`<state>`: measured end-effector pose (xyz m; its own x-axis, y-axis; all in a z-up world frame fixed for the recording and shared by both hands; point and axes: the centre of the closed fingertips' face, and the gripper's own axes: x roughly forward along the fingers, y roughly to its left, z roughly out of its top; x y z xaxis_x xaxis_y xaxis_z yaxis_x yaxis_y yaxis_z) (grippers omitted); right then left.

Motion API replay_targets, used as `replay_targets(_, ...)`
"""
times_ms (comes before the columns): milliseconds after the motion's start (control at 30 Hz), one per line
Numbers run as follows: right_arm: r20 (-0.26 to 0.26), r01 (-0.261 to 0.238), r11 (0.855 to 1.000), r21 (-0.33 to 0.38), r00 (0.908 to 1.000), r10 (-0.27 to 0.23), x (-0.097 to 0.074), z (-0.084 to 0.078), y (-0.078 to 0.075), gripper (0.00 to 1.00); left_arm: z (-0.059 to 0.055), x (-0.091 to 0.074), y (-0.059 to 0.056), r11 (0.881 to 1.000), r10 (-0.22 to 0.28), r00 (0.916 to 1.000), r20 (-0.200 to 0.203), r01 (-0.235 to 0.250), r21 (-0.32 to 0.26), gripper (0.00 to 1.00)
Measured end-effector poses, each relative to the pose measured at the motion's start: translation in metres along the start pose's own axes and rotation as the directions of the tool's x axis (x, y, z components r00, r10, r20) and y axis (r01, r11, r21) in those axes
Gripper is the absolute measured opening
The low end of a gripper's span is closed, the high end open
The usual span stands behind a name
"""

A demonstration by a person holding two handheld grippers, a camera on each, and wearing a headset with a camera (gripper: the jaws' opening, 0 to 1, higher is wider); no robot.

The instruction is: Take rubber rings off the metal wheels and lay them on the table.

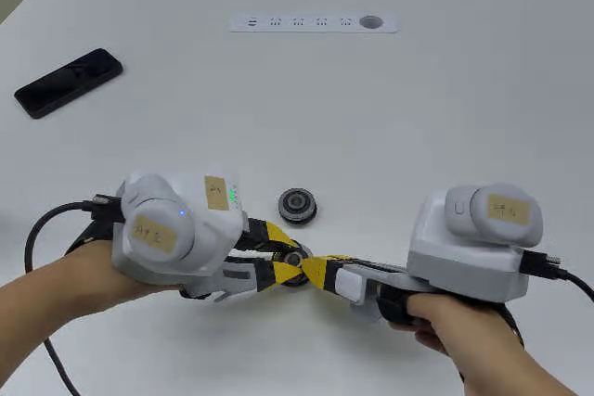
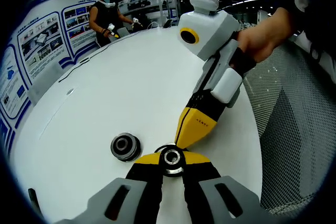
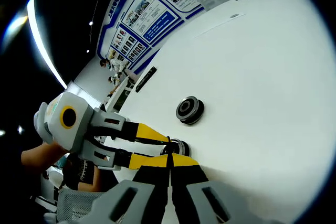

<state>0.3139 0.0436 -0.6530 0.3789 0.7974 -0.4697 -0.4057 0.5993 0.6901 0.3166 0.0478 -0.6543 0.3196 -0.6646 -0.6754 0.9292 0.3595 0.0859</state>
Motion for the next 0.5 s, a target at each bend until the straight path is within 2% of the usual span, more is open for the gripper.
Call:
replay_targets(267, 0.014, -0.011, 0.999, 0.034, 0.9998, 0.011, 0.000, 0.002, 0.001, 0.01, 0.003, -0.003, -0.002, 1.000, 0.001, 1.0000, 0.008, -0.001, -0.002, 0.19)
replay_targets(500, 0.015, -0.031, 0.999, 0.045, 0.9994, 0.030, 0.002, 0.003, 0.007, 0.01, 0.005, -0.016, 0.001, 1.000, 0.026, 0.9995, 0.018, -0.026, -0.002, 0.21)
